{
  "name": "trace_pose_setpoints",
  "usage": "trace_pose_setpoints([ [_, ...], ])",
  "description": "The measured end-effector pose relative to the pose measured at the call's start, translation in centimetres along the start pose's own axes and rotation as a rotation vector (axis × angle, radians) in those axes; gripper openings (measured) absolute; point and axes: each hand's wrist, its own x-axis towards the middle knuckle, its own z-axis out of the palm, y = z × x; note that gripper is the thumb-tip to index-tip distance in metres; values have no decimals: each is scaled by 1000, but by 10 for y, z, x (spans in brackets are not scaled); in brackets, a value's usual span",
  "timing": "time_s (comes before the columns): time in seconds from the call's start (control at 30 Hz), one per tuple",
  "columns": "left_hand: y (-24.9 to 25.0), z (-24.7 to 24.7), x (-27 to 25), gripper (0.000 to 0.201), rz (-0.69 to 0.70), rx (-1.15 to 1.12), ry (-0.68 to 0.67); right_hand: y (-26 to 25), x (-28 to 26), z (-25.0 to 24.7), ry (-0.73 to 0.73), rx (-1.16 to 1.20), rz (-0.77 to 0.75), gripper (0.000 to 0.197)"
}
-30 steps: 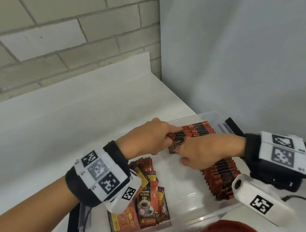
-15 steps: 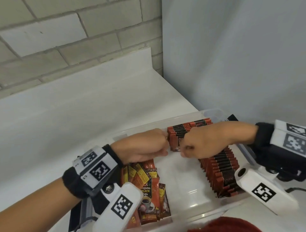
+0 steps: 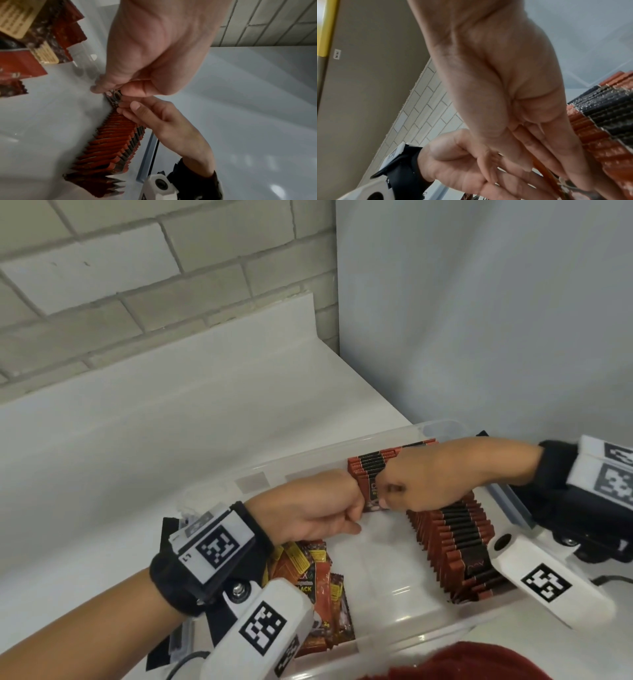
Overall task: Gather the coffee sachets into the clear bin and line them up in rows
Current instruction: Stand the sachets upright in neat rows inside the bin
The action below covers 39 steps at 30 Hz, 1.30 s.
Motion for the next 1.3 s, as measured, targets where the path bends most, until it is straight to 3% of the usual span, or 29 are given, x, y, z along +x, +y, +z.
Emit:
trace_pose_setpoints([
  [0.1,5,-9,-10,31,40,137,37,-3,-1,-2,-23,81,-20,29],
  [0.23,16,-36,-37,37,175,609,-14,-16,-3,-4,-76,360,-103,13],
  [0.33,22,-55,-67,27,217,904,-19,-36,-2,-4,-103,615,-173,12],
  [0.43,15,-69,-85,26,159,1148,-70,-55,5,-1,-139,668,-181,25],
  [0.57,0,-82,-88,45,60,1507,-90,-70,20,7,-143,655,-140,36],
  [0.7,-9,-88,-83,50,-16,1482,-50,-80,34,14,-175,769,-110,42],
  [0.9,-20,-86,-70,53,-9,1506,87,-93,52,17,-174,887,-78,54],
  [1.03,-25,-92,-65,40,24,1597,107,-99,60,19,-142,865,-83,40],
  [1.2,-16,-104,-75,26,170,1447,46,-97,57,15,-123,887,-119,6],
  [1.3,-4,-110,-86,19,203,1258,-1,-90,50,12,-54,895,-150,9],
])
